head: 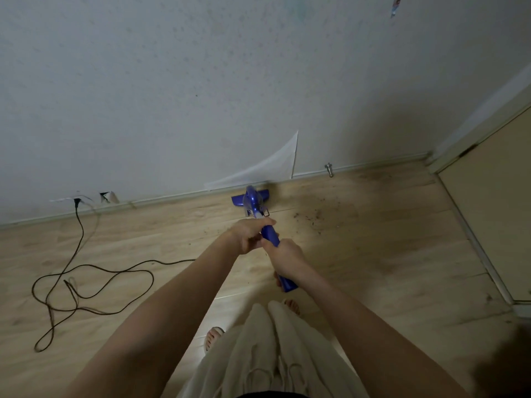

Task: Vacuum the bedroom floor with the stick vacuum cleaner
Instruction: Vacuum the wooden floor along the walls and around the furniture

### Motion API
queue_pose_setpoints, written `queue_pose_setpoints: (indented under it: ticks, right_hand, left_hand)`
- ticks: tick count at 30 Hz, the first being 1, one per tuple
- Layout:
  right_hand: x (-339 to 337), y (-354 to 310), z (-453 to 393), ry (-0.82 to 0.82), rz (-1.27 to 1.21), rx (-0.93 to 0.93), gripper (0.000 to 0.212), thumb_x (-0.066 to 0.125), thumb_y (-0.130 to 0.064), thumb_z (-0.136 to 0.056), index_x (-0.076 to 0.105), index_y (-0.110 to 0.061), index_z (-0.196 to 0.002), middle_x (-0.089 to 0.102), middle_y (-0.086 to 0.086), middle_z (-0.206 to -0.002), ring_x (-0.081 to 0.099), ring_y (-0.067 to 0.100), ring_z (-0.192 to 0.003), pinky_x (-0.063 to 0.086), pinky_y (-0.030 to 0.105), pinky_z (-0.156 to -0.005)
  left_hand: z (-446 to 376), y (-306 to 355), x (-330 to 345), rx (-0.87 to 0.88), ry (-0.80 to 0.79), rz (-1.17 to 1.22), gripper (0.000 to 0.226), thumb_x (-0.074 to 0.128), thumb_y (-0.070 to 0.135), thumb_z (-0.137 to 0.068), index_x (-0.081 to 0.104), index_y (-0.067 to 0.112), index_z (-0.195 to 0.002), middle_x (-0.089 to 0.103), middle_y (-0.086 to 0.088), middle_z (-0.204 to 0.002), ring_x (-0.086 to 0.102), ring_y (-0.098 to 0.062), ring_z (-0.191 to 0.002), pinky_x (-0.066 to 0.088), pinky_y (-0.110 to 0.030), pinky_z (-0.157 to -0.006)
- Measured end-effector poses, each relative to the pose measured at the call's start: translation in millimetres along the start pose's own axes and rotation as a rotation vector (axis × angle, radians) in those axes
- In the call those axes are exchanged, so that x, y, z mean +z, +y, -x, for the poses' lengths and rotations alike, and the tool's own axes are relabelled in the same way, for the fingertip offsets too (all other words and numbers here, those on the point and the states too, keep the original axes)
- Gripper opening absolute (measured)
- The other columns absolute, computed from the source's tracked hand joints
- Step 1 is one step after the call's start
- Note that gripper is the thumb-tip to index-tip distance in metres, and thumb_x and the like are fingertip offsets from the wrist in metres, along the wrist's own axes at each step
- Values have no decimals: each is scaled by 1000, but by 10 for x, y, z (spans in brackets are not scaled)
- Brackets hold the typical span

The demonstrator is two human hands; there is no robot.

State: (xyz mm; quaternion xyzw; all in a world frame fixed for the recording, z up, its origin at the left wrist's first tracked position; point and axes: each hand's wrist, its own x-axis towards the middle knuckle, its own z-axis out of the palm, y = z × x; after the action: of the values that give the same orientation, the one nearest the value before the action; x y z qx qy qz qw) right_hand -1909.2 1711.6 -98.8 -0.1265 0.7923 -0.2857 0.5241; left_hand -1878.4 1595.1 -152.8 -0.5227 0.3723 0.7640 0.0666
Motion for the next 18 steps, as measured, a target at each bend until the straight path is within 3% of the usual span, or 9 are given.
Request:
queue_pose_setpoints:
  ticks: [3, 8, 14, 18]
  right_hand:
    - [-40, 13, -91, 2, 9, -3, 32, 44, -44, -99, 46, -13, -93, 54, 7, -74, 54, 18, -52, 43, 24, -41]
    - [-177, 57, -107, -22, 23, 2, 33, 42, -45, -100, 44, -13, -94, 53, 6, -73, 52, 16, -50, 41, 22, -39]
    - [-214, 54, -279, -27, 6, -14, 40, 42, -45, -99, 49, -6, -103, 57, 11, -75, 55, 19, -47, 45, 25, -41]
    - [-211, 45, -319, -85, -48, -20, 38, 43, -44, -100, 50, -7, -103, 56, 9, -72, 56, 18, -47, 50, 28, -45]
  left_hand:
    - [-51, -3, 16, 17, 4, 30, 17, 64, 14, -90, 54, 4, -100, 63, -14, -85, 63, -19, -74, 57, -25, -61]
    - [-112, -10, 74, 19, -32, 37, 18, 67, 16, -88, 56, 7, -97, 65, -15, -89, 65, -20, -79, 54, -31, -83]
    - [-178, 18, 221, 59, 70, 129, 19, 65, 15, -89, 54, 7, -104, 60, -10, -85, 61, -16, -72, 55, -22, -50]
    - [-178, 45, 192, 53, 81, 109, 26, 64, 15, -90, 52, 5, -111, 58, -10, -83, 59, -16, -69, 53, -21, -47]
